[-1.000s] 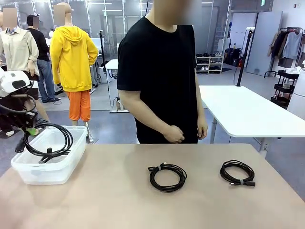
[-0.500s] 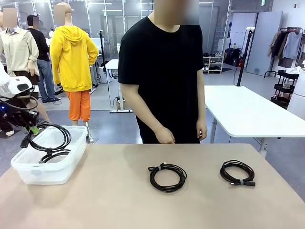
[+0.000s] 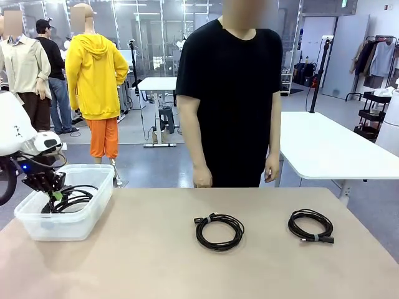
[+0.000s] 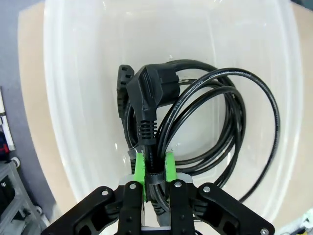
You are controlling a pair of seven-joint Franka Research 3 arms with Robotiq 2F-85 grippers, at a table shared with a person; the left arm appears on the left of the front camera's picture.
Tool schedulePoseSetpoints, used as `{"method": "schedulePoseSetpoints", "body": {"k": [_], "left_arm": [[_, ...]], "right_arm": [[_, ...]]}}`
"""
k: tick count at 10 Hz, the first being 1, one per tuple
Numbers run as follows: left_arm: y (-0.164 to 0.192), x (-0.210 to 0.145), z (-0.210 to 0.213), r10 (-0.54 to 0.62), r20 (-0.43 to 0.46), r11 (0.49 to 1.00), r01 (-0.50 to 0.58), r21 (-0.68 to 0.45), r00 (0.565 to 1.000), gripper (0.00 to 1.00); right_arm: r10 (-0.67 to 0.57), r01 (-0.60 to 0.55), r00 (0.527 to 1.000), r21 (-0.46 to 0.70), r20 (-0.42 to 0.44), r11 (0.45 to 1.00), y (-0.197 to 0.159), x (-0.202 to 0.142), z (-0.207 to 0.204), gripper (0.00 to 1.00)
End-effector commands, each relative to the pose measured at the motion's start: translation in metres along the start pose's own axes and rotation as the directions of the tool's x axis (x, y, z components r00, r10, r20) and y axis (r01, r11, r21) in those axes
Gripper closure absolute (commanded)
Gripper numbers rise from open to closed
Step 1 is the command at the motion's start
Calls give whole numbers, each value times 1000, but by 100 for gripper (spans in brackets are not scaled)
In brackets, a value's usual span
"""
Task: Organize and store the cables.
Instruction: Place the Power Cable into the Organizing box.
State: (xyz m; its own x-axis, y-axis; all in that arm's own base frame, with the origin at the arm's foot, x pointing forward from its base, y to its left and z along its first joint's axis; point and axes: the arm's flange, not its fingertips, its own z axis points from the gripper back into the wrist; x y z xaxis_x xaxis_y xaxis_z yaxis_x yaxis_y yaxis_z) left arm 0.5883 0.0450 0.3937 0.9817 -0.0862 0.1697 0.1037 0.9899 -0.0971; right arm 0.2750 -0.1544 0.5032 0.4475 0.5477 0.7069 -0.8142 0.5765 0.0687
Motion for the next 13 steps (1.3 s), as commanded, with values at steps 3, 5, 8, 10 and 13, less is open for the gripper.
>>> {"method": "schedulePoseSetpoints", "body": {"k": [3, 5, 8, 10, 13], "left_arm": [[-2, 6, 8, -13, -28, 1000, 13, 13, 1000, 54], [-6, 0, 17, -42, -32, 999, 42, 8, 999, 25], [-10, -12, 28, -87, -6, 996, 87, 22, 996, 0], [-15, -28, 41, -131, 42, 991, 130, 43, 990, 2], [-18, -20, 43, -105, 21, 994, 104, 30, 994, 0]], "right_arm": [[18, -18, 1000, 6, 13, 1000, -1, 0, 2, 0], [18, -18, 1000, 6, 13, 1000, -1, 0, 2, 0], [18, -18, 1000, 6, 13, 1000, -1, 0, 2, 0], [18, -18, 1000, 6, 13, 1000, -1, 0, 2, 0], [18, -18, 1000, 6, 13, 1000, -1, 0, 2, 0]]}}
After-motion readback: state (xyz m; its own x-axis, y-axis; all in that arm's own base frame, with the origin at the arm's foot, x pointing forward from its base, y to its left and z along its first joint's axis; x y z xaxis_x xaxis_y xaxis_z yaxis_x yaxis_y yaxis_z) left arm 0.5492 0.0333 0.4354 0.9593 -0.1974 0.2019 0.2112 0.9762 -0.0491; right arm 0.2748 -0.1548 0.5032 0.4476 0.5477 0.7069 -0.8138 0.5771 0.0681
